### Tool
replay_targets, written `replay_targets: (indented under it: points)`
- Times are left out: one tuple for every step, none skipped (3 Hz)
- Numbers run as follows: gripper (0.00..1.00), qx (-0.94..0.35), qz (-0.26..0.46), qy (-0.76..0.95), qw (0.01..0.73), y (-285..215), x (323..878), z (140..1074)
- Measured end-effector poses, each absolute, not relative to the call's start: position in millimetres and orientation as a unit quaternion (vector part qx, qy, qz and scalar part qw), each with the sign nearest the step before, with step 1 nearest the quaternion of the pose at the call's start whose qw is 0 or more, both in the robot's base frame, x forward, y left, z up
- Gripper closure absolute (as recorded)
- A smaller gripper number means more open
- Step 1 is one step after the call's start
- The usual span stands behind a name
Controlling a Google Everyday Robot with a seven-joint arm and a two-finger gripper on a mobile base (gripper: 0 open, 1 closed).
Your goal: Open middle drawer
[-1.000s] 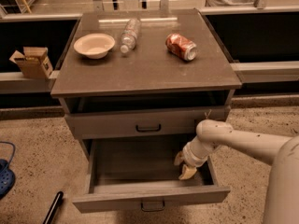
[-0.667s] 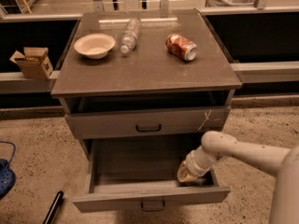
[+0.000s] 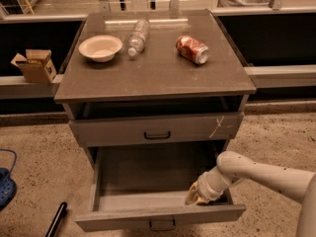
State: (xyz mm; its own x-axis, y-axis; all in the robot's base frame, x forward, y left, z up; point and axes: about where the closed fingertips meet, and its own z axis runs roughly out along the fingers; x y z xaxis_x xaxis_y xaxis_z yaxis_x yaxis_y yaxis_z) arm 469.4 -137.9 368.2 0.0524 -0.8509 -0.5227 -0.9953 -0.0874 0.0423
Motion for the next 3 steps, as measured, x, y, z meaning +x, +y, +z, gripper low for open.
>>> replay_targets:
  points:
    - [0.23,-0.711,0.232,0.644,0.158,-137.2,451.7,378.6]
    - [0.01,-0.722,0.254,0.627,0.146,-132.2,437.8,392.2]
    - [0.00,-0.732,0.249,0.618,0.144,-135.2,437.8,420.7]
